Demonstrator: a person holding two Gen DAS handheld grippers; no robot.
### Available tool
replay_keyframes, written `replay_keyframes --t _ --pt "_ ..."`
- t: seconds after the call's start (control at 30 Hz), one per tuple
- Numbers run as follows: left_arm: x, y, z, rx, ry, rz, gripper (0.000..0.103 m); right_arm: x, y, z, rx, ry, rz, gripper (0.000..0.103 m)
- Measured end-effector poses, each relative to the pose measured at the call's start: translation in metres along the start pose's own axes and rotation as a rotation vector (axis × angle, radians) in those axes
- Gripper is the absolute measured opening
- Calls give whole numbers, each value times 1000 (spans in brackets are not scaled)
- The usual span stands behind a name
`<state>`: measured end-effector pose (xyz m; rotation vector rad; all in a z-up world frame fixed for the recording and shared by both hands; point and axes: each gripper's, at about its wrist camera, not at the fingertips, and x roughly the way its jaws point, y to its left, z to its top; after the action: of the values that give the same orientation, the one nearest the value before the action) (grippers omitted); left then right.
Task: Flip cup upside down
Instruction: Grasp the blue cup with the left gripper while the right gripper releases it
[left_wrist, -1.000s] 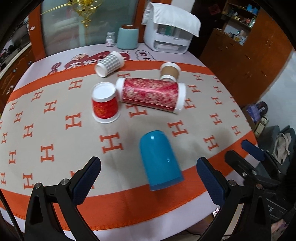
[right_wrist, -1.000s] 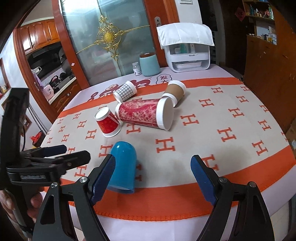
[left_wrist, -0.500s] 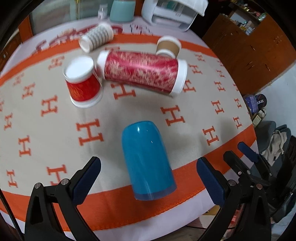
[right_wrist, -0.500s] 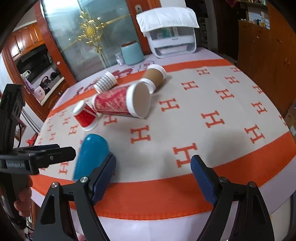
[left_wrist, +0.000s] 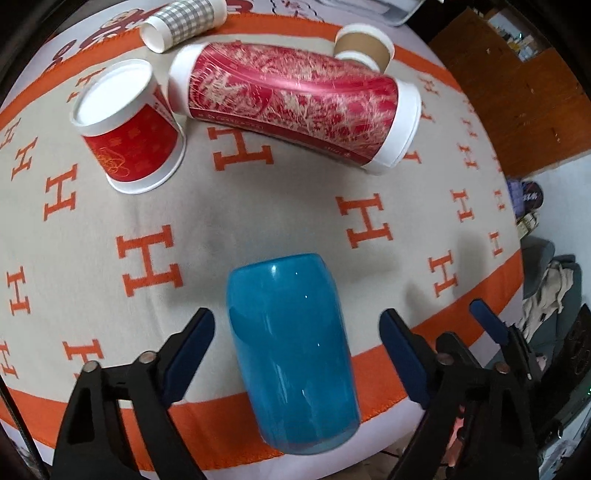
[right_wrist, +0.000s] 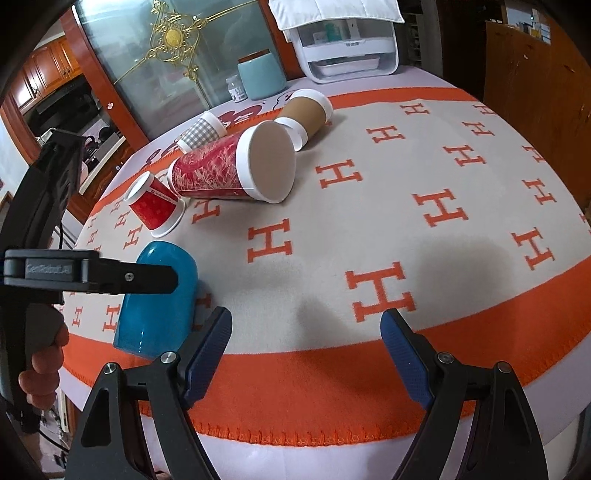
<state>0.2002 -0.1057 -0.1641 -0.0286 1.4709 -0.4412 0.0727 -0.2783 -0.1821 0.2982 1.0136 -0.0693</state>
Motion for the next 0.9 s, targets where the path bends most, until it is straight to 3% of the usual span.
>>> replay_keyframes --t 0.17,0.43,0.63,0.9 --pt "14 -5 3 33 74 41 66 7 0 2 1 11 10 85" --pt "16 -6 -1 51 89 22 65 15 6 1 3 23 37 85" --pt "0 -18 -11 87 10 18 64 15 18 -1 -7 27 68 85" --pt "-30 -25 -11 119 -167 42 63 9 26 -1 -15 9 75 85"
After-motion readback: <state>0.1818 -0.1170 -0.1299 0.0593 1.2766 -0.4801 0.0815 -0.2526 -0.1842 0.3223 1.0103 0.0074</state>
